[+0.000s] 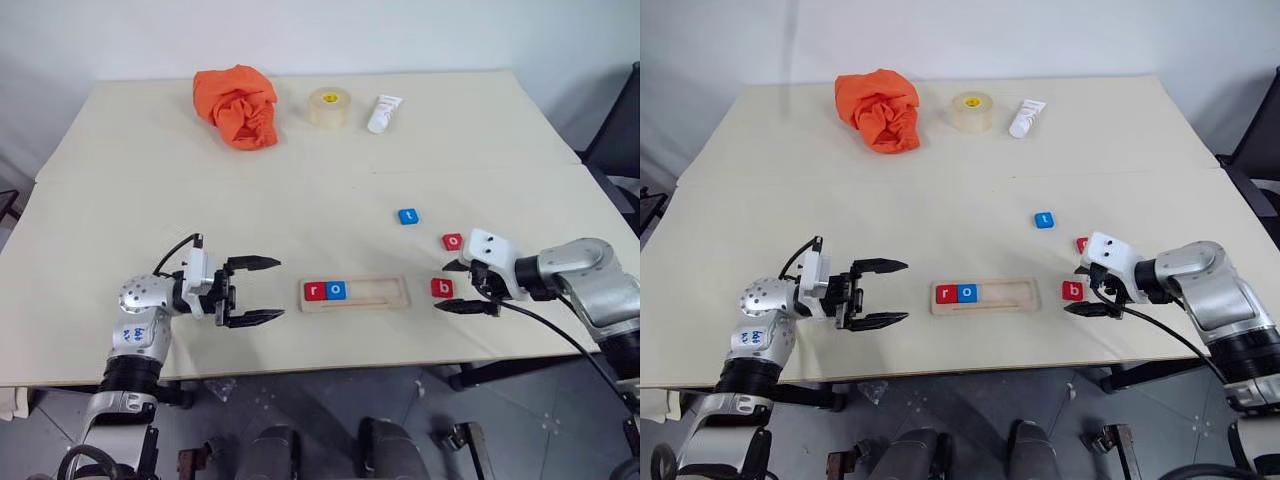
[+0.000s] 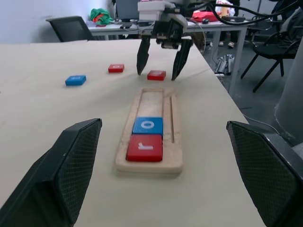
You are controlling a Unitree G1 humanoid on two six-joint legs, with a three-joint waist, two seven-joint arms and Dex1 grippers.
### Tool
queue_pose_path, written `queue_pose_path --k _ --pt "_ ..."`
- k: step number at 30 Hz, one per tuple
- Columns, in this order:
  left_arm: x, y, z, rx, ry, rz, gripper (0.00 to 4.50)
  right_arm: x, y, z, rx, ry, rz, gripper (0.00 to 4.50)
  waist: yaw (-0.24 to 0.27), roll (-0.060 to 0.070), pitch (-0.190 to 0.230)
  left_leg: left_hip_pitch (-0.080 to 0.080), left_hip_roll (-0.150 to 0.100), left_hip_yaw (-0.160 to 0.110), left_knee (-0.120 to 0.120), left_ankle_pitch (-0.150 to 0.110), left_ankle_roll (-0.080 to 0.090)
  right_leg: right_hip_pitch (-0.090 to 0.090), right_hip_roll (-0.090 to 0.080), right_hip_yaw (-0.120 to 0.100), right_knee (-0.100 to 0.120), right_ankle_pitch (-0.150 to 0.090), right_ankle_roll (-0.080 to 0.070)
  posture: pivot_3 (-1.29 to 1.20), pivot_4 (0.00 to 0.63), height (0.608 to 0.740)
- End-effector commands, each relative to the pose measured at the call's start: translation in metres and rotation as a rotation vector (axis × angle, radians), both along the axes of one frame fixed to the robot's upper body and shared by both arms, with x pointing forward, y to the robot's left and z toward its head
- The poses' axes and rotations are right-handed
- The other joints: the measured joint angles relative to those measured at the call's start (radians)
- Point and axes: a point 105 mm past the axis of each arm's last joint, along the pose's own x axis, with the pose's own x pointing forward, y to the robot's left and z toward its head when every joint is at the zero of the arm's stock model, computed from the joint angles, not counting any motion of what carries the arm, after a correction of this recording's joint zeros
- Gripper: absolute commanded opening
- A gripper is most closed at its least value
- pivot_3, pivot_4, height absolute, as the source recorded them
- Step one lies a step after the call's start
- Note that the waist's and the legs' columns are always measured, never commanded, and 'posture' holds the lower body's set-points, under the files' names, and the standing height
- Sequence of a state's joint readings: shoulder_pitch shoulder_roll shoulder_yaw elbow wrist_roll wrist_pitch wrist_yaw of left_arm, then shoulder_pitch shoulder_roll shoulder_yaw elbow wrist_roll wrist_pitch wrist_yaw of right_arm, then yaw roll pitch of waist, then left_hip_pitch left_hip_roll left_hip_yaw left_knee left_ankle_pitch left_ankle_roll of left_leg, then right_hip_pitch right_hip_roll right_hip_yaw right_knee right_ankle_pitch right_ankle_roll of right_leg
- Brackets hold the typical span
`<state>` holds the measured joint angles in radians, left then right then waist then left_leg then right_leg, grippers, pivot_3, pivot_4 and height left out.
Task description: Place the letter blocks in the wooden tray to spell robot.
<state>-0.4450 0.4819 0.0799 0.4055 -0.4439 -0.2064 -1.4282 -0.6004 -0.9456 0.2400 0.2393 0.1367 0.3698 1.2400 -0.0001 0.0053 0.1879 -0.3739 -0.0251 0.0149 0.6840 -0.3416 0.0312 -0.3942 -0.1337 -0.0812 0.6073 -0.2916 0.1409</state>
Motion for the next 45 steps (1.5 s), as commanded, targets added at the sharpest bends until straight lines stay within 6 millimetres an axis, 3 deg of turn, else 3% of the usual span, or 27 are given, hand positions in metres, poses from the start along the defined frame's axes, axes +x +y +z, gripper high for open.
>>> queue_pose_path --k 1,8,9,14,19,24,29,45 --pt "-0.003 0.005 0.01 -0.014 -0.047 0.018 4.5 0.002 -0.002 0.0 -0.019 0.011 0.013 3.86 0.001 0.0 0.0 0.0 0.0 0.0 0.0 0.0 0.0 0.0 0.0 0.0 0.0 0.0 0.0 0.0 0.15 0.74" --pt "-0.005 0.007 0.01 -0.014 -0.041 0.024 4.5 0.003 0.003 0.005 -0.01 -0.02 0.024 1.52 0.0 0.0 0.0 0.0 0.0 0.0 0.0 0.0 0.0 0.001 0.0 0.0 0.0 0.0 0.0 0.0 0.15 0.74" --pt "-0.005 0.007 0.01 -0.013 -0.04 0.024 4.5 0.002 0.004 0.006 -0.009 -0.024 0.03 1.46 0.0 0.0 0.0 0.0 0.0 0.0 0.0 0.0 0.0 0.001 0.0 0.0 0.0 0.0 0.0 0.0 0.15 0.74" --pt "-0.005 0.007 0.009 -0.006 -0.03 0.008 4.5 0.0 0.019 0.033 -0.005 -0.095 0.081 1.46 0.0 0.0 0.0 0.0 0.0 0.0 0.0 0.0 -0.001 0.0 0.0 0.0 0.0 0.0 0.0 0.0 0.15 0.74" --pt "-0.008 0.008 0.007 0.012 -0.013 -0.025 4.5 -0.006 0.053 0.062 0.001 -0.103 0.173 1.46 -0.002 0.0 0.0 0.0 0.0 0.0 0.0 0.0 -0.001 0.0 0.0 0.0 0.0 0.0 0.0 0.0 0.15 0.74" --pt "-0.01 0.007 0.004 0.026 -0.012 -0.05 4.5 -0.007 0.086 0.06 -0.01 -0.058 0.206 1.46 -0.002 0.0 0.0 0.0 0.001 -0.001 0.0 -0.001 -0.002 -0.001 0.001 0.0 0.0 0.0 0.0 0.0 0.15 0.74" --pt "-0.014 0.012 0.001 0.038 -0.018 -0.036 4.5 -0.015 0.121 0.045 -0.033 -0.031 0.333 1.46 -0.002 0.0 0.0 -0.001 0.0 -0.002 0.0 -0.001 -0.002 -0.002 0.0 -0.001 0.001 0.0 0.0 0.0 0.15 0.74" --pt "-0.024 0.024 0.001 0.028 -0.031 0.067 4.5 0.003 0.142 0.028 -0.086 -0.022 0.413 1.46 -0.005 0.0 0.0 -0.002 0.0 -0.002 0.0 -0.001 -0.002 -0.003 0.0 -0.001 0.003 0.0 0.0 0.0 0.15 0.74"
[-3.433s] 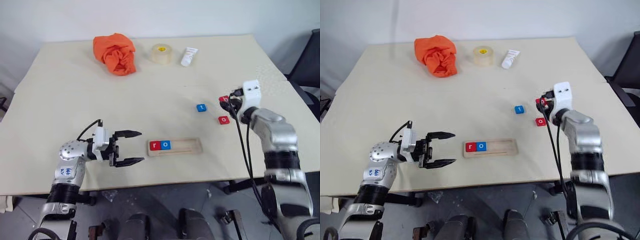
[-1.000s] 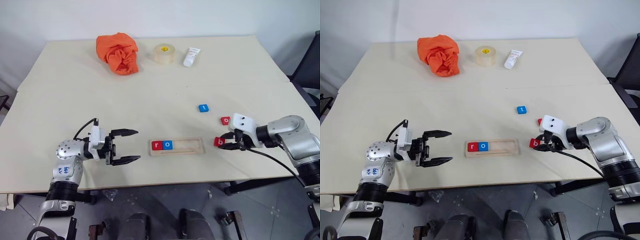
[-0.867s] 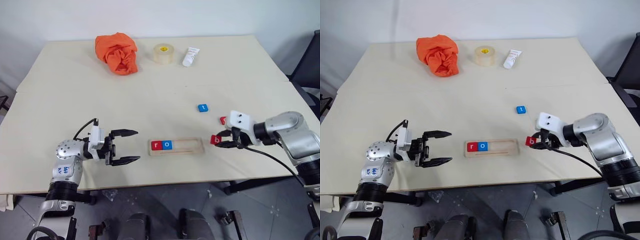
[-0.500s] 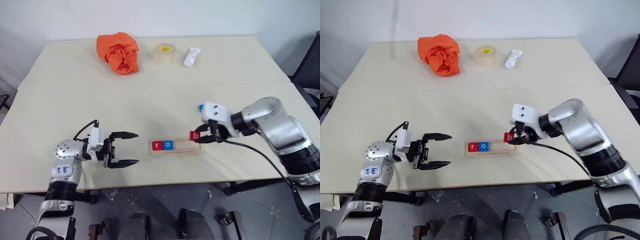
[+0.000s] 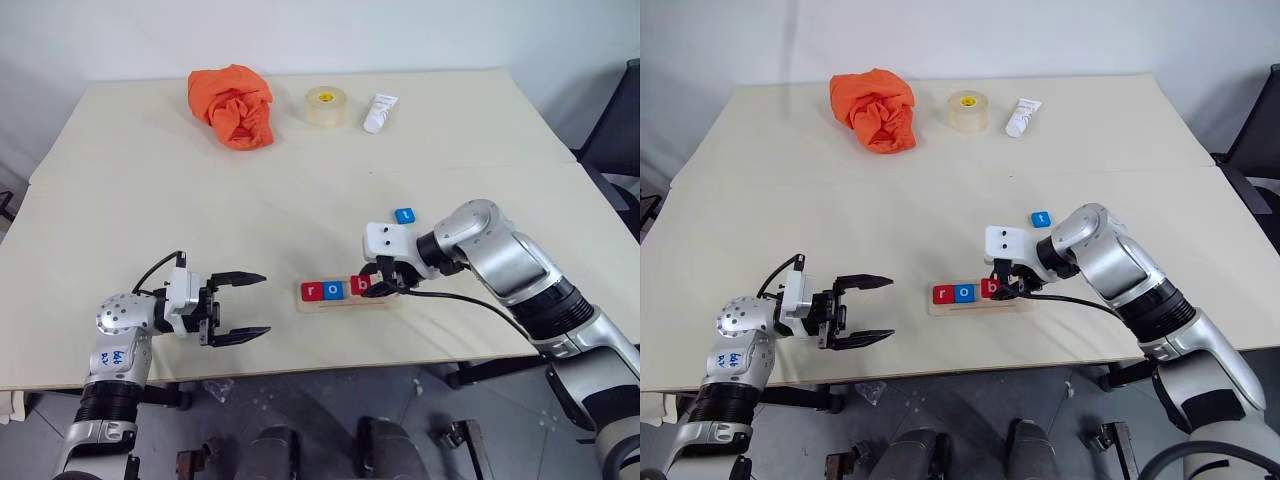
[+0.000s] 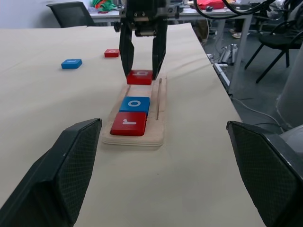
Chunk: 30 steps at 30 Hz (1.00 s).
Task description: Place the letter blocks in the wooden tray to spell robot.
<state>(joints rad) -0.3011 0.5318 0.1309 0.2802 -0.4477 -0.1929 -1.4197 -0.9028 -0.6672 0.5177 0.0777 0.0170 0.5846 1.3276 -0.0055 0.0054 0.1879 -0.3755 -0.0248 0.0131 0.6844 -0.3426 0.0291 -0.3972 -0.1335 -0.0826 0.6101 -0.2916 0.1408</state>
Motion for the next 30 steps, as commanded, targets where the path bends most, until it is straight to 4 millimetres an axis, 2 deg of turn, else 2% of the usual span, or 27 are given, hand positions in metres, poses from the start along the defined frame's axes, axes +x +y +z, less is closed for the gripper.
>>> queue_pose_path --k 1,10,29,30 --pt "-0.003 0.005 0.011 -0.013 -0.043 0.017 4.5 0.004 0.007 0.007 -0.006 -0.039 0.036 1.46 0.0 0.0 0.0 0.0 0.0 0.0 0.0 0.0 0.0 0.0 0.0 0.0 0.0 0.0 0.0 0.0 0.15 0.74" --pt "-0.003 0.005 0.013 -0.018 -0.044 0.033 4.5 0.007 0.012 0.004 -0.01 -0.036 0.055 1.46 0.0 0.0 0.0 0.0 0.0 0.0 0.0 0.0 0.0 0.0 0.0 0.0 0.0 0.0 0.0 0.0 0.15 0.74" --pt "0.001 0.006 0.014 -0.018 -0.051 0.046 4.5 0.0 0.011 -0.007 -0.027 -0.007 0.059 1.46 -0.001 0.0 0.0 0.0 0.0 0.0 0.0 0.0 0.0 0.0 0.0 0.0 0.0 0.0 0.0 0.0 0.15 0.74" --pt "0.001 0.006 0.014 -0.017 -0.051 0.047 4.5 0.001 0.011 -0.008 -0.027 -0.007 0.057 1.81 -0.001 0.0 0.0 0.0 0.0 0.0 0.0 0.0 0.0 0.0 0.0 0.0 0.0 0.0 0.0 0.0 0.15 0.74"
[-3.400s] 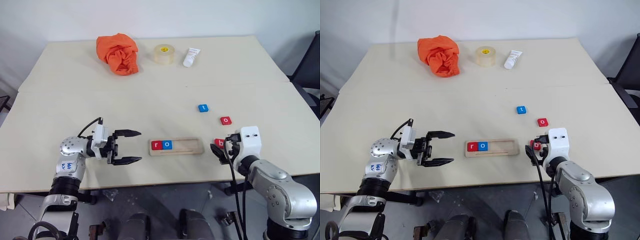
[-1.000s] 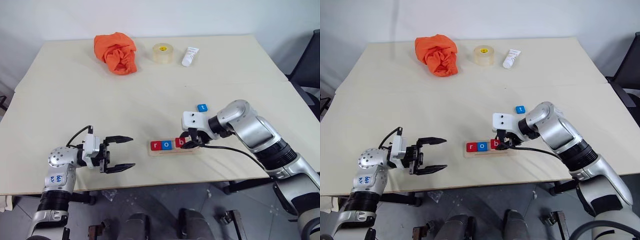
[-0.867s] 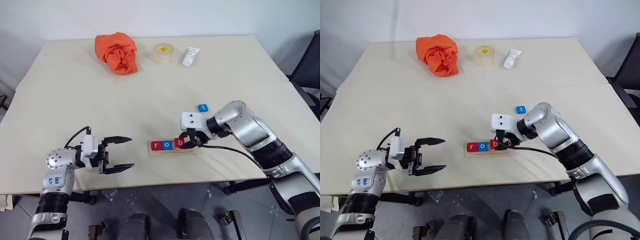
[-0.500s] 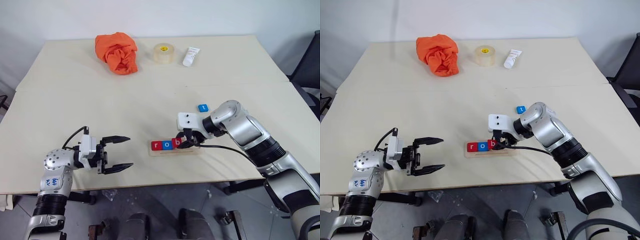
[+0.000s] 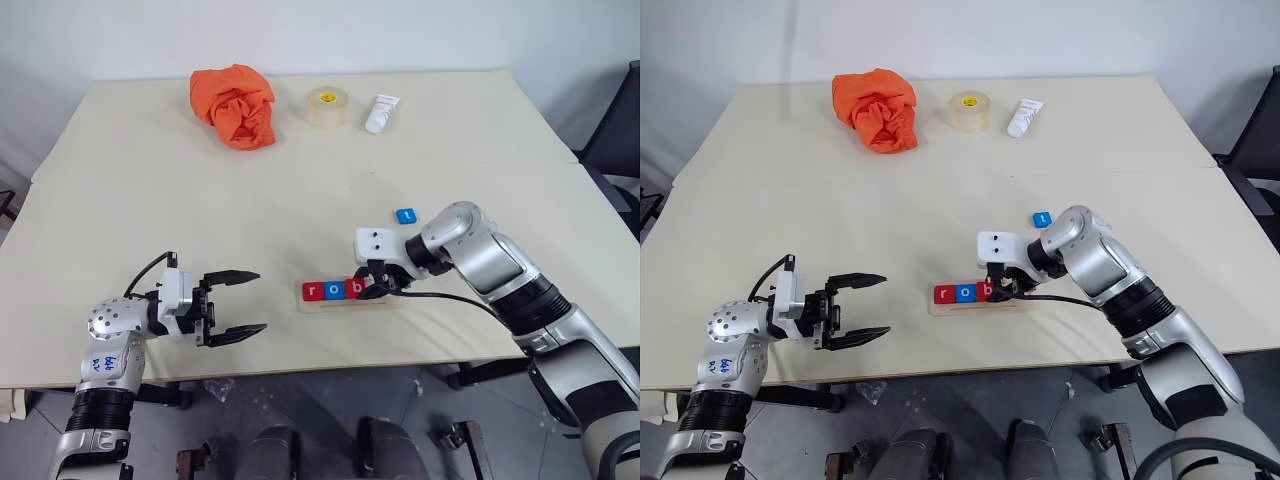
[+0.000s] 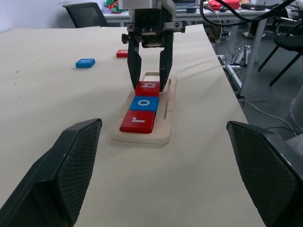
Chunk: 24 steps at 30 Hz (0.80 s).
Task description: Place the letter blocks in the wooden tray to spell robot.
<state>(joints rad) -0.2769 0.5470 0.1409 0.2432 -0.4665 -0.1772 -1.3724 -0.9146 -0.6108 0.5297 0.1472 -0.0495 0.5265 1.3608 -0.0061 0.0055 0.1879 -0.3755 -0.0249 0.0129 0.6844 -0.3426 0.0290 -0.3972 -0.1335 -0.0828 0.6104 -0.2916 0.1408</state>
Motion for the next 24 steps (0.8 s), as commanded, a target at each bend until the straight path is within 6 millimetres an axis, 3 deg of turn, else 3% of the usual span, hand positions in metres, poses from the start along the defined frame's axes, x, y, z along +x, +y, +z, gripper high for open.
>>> queue_pose_path --k 1,8,17,21,24 --pt "0.001 0.002 0.01 -0.001 -0.045 0.002 4.5 -0.003 0.004 0.001 0.005 -0.01 0.018 2.18 0.0 0.0 0.0 0.0 0.0 0.0 0.0 0.0 0.0 0.0 0.0 0.0 0.0 0.0 0.0 0.0 0.15 0.74" --pt "0.002 0.002 0.01 0.0 -0.048 0.0 4.5 0.0 0.006 0.013 0.042 -0.044 -0.004 4.48 0.0 0.0 0.0 0.0 0.0 0.0 0.0 0.0 0.0 0.0 0.0 0.0 0.0 0.0 0.0 0.0 0.15 0.74" --pt "0.005 -0.001 0.011 -0.004 -0.049 -0.011 4.5 -0.019 -0.011 0.039 0.132 -0.04 -0.014 4.48 0.003 0.0 0.0 0.0 0.0 -0.001 0.0 0.0 0.0 0.0 -0.001 -0.001 0.0 0.0 0.0 0.0 0.15 0.74" --pt "0.006 -0.004 0.009 -0.008 -0.042 -0.025 4.5 -0.021 -0.036 0.053 0.3 -0.06 -0.117 4.48 0.006 0.0 0.0 0.0 0.0 -0.002 0.0 0.0 0.0 0.001 0.0 -0.002 0.0 0.0 0.0 0.0 0.15 0.74" --pt "0.011 -0.009 0.01 -0.011 -0.039 -0.041 4.5 0.001 -0.087 0.061 0.404 -0.226 -0.35 4.48 0.01 0.0 0.0 0.0 -0.001 -0.002 0.0 0.0 0.0 0.002 -0.001 -0.002 -0.001 0.0 0.0 0.0 0.15 0.74"
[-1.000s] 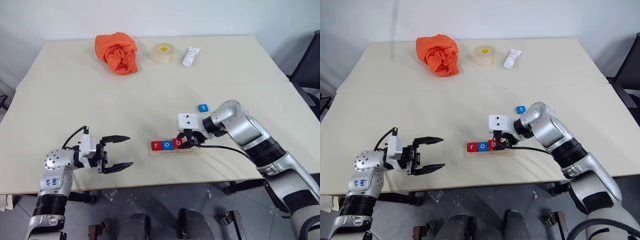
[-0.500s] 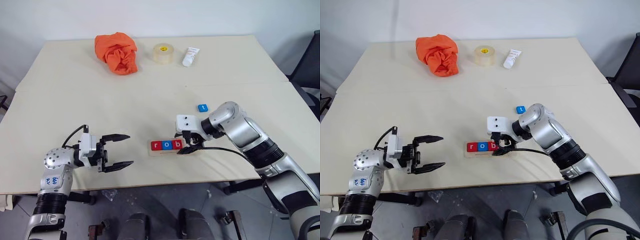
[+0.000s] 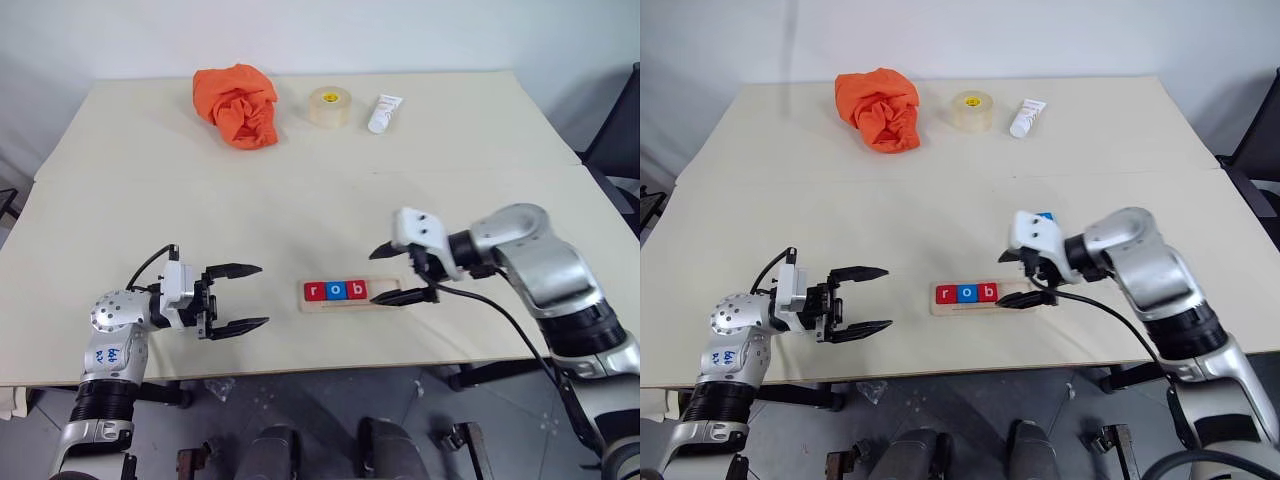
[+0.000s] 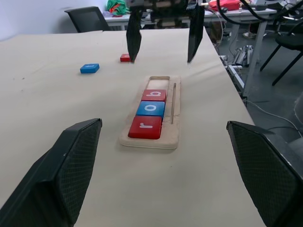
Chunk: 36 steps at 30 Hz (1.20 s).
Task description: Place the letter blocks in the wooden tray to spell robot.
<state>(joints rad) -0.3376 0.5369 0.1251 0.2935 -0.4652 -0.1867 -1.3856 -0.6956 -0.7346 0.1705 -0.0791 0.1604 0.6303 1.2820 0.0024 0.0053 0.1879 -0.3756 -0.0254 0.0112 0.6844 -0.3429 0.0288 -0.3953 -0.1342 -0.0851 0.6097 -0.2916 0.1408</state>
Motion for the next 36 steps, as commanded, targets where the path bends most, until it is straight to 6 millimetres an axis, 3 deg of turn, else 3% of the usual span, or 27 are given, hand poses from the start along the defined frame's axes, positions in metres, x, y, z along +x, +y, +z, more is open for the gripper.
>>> queue_pose_path --k 1,5,9,17,24,36 --pt "0.003 -0.004 0.005 -0.003 -0.025 -0.023 4.5 0.019 -0.05 0.023 0.089 -0.182 -0.228 4.48 0.003 0.0 0.0 0.0 0.0 0.0 0.0 0.0 0.0 0.0 0.0 0.0 0.0 0.0 0.0 0.0 0.15 0.74" --pt "0.006 -0.005 0.004 -0.003 -0.024 -0.033 4.5 0.018 -0.077 0.018 0.111 -0.202 -0.323 4.48 -0.003 0.0 0.0 0.0 0.0 0.001 0.0 0.0 0.0 0.0 0.0 0.0 0.0 0.0 0.0 0.0 0.15 0.74" --pt "0.014 -0.011 0.006 -0.008 -0.016 -0.066 4.5 0.004 -0.137 0.003 0.24 -0.221 -0.558 4.48 0.006 0.0 0.0 0.001 0.001 0.002 0.0 0.0 0.0 0.0 0.001 -0.001 0.0 0.0 0.0 0.0 0.15 0.74" --pt "0.021 -0.005 0.006 0.01 0.001 -0.089 4.5 -0.045 -0.171 -0.022 0.281 -0.148 -0.686 4.48 0.018 0.0 0.0 0.002 0.001 0.005 0.0 0.0 0.001 0.002 0.001 0.0 0.0 0.0 0.0 0.0 0.15 0.74" --pt "0.02 -0.004 0.003 0.013 0.016 -0.113 4.5 -0.058 -0.173 -0.02 0.295 -0.168 -0.739 4.48 0.016 0.0 0.0 0.006 0.002 0.011 0.0 0.0 0.002 0.002 0.001 0.004 -0.001 0.0 0.0 0.0 0.15 0.74" --pt "0.018 -0.004 0.004 0.014 0.009 -0.106 4.5 -0.051 -0.172 -0.013 0.298 -0.172 -0.758 4.48 0.022 0.0 0.0 0.005 0.002 0.01 0.0 0.0 0.002 0.002 0.0 0.005 -0.001 0.0 0.0 0.0 0.15 0.74"
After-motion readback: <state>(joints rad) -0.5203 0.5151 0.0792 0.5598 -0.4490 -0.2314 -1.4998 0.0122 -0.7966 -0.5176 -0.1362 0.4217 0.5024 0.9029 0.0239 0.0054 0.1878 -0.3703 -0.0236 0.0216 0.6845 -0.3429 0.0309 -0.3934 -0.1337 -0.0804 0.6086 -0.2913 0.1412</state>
